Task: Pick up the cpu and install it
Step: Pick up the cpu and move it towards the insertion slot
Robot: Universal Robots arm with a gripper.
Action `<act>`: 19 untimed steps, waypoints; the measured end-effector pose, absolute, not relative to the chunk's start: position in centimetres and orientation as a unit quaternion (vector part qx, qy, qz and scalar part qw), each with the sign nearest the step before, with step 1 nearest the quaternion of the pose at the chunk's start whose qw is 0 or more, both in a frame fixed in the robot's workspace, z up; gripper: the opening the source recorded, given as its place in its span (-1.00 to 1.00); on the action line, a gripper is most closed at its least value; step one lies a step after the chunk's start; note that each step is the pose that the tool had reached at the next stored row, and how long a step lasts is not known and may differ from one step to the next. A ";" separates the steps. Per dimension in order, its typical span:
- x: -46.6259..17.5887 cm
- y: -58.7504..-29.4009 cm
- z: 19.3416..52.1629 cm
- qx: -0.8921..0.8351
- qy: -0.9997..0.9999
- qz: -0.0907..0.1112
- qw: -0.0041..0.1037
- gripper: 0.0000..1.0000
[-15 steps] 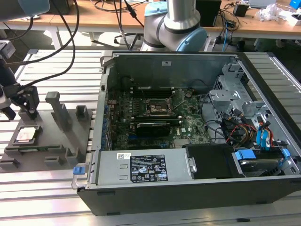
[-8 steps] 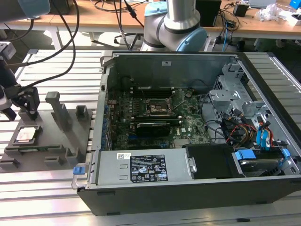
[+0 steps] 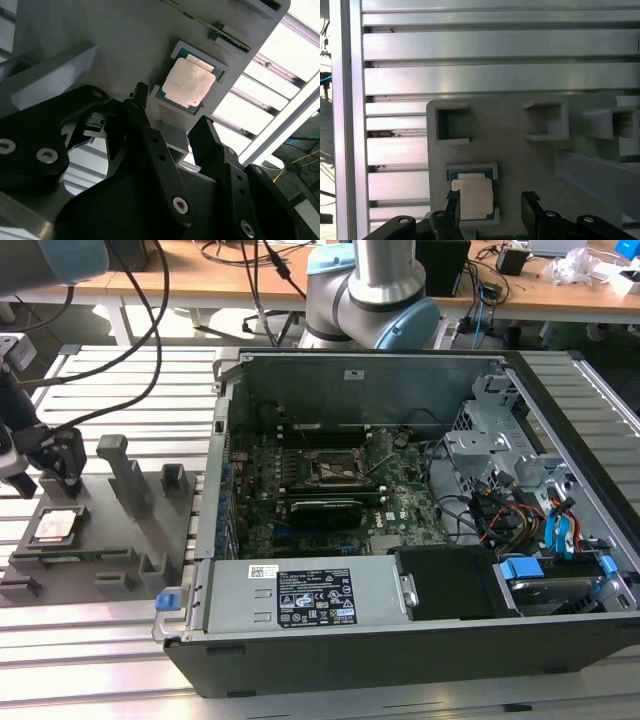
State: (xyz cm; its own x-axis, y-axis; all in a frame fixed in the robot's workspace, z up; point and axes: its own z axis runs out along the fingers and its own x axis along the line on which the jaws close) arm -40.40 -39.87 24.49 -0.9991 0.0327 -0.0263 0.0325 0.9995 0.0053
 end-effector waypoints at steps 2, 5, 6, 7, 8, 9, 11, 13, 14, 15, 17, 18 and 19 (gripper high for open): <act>-40.4 -39.9 24.4 0.016 1.000 0.002 0.013 0.20; -40.4 -39.9 24.1 0.016 1.000 0.002 0.013 0.20; -40.4 -39.9 24.0 0.016 1.000 0.002 0.013 0.20; -40.4 -39.9 24.0 0.016 1.000 0.002 0.013 0.20; -40.4 -39.9 23.8 0.016 1.000 0.002 0.013 0.20; -40.4 -39.9 23.8 0.016 1.000 0.002 0.013 0.20; -40.5 -40.0 23.7 0.016 1.000 0.002 0.013 0.20; -40.7 -40.1 23.6 0.016 1.000 0.002 0.013 0.20; -40.9 -40.2 23.6 0.016 1.000 0.002 0.013 0.20; -41.0 -40.3 23.5 0.015 1.000 0.002 0.013 0.20; -41.2 -40.4 23.4 0.013 1.000 0.002 0.013 0.20; -41.3 -40.5 23.4 0.010 1.000 0.002 0.013 0.20; -41.3 -40.5 23.3 0.008 1.000 0.002 0.013 0.20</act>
